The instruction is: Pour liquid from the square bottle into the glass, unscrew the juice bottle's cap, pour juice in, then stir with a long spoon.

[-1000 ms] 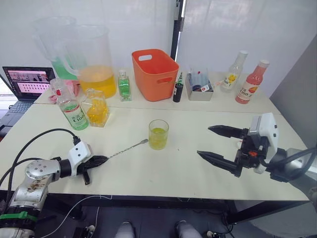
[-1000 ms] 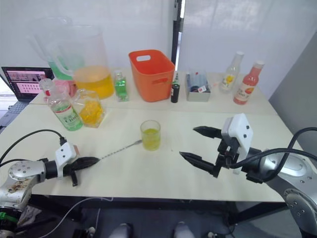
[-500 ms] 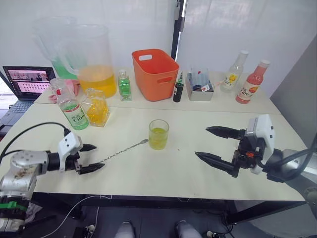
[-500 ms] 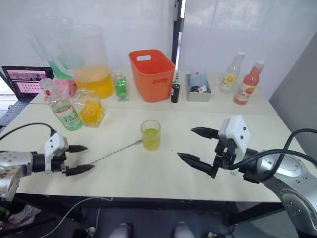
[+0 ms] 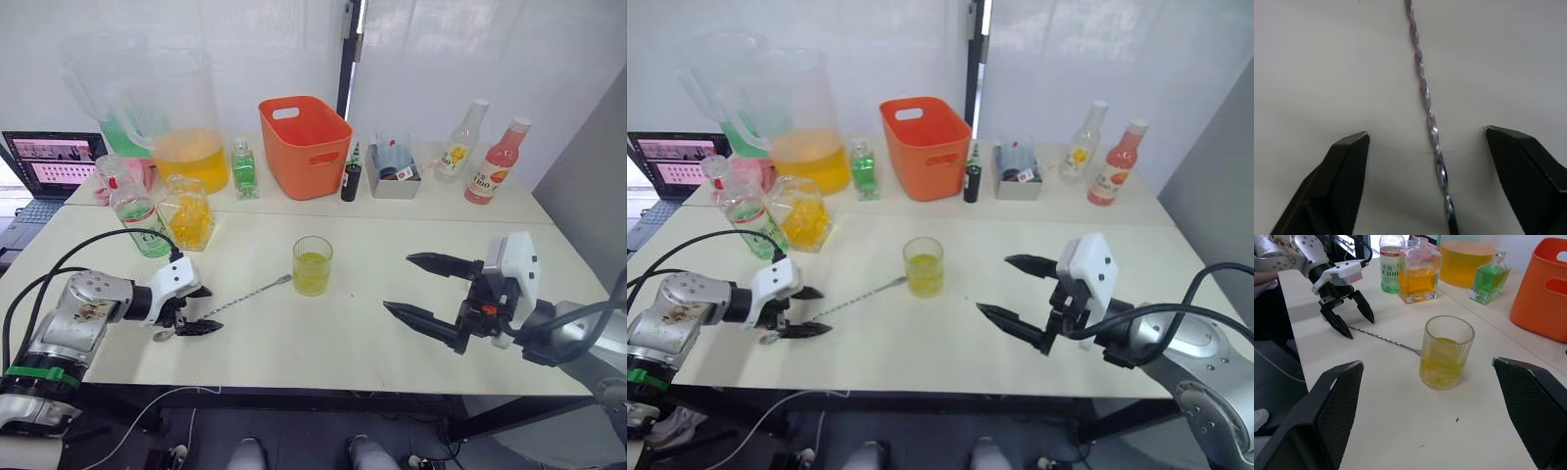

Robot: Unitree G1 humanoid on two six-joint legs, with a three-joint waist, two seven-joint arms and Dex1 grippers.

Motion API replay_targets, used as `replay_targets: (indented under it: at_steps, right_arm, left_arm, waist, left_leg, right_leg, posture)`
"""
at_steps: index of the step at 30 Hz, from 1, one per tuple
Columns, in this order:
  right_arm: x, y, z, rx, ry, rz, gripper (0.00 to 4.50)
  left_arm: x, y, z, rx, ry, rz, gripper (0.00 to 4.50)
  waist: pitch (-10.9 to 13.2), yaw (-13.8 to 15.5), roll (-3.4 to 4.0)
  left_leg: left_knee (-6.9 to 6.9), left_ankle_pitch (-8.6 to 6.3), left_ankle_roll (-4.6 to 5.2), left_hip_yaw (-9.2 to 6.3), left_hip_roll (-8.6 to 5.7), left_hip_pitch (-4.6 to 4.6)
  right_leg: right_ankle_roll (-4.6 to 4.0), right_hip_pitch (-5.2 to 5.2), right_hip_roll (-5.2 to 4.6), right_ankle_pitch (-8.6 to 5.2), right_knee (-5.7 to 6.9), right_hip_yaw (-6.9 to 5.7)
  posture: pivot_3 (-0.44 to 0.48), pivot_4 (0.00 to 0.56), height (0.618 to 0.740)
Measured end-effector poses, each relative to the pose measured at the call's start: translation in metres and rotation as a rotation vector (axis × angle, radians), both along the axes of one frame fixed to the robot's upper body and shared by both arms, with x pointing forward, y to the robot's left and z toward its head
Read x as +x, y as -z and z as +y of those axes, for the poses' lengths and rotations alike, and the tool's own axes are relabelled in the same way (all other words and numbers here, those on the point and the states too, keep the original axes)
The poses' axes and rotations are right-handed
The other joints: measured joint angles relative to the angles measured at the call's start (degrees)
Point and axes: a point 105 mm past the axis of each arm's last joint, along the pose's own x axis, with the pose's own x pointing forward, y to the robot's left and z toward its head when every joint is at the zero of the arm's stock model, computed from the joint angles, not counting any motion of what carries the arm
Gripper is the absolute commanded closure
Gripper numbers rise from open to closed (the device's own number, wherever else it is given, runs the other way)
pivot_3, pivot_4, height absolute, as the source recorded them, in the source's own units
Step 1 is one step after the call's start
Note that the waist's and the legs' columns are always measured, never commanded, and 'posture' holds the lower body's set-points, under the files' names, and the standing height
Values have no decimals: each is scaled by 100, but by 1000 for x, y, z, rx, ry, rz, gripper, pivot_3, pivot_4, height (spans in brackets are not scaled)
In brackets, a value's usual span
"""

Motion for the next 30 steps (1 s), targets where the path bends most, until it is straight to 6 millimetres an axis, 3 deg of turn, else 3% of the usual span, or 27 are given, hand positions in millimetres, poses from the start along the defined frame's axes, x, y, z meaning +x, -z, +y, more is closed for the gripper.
replay_targets:
  at_steps: [9,17,24,30]
  right_arm:
    - [3,-6,1,-7,-2,-34,0]
    - [5,-4,-1,-20,7,-34,0]
    - [12,-5,0,-20,-9,-42,0]
    - [21,-14,0,41,-4,-37,0]
  left_arm:
    - [3,8,7,60,-46,-20,4448]
    - [4,8,14,46,-90,-26,4486]
    - [11,1,17,-127,-215,-39,4486]
    - [27,-54,-12,-380,-190,-226,4486]
  waist:
    - [-31,-34,50]
    - [-48,-83,79]
    - [-43,-88,71]
    - [-26,-31,40]
  left_leg:
    - [2,-3,-5,-1,-1,15]
    - [2,-5,-8,0,-1,24]
    - [5,-3,-5,-2,-2,11]
    - [5,16,25,-5,-1,-2]
  right_leg:
    - [0,12,-1,0,3,0]
    - [-1,13,-1,0,10,3]
    - [-1,3,0,0,14,1]
    - [3,3,0,-1,11,-5]
  posture:
    - [0,150,740]
    - [0,150,740]
    - [0,150,740]
    - [0,150,740]
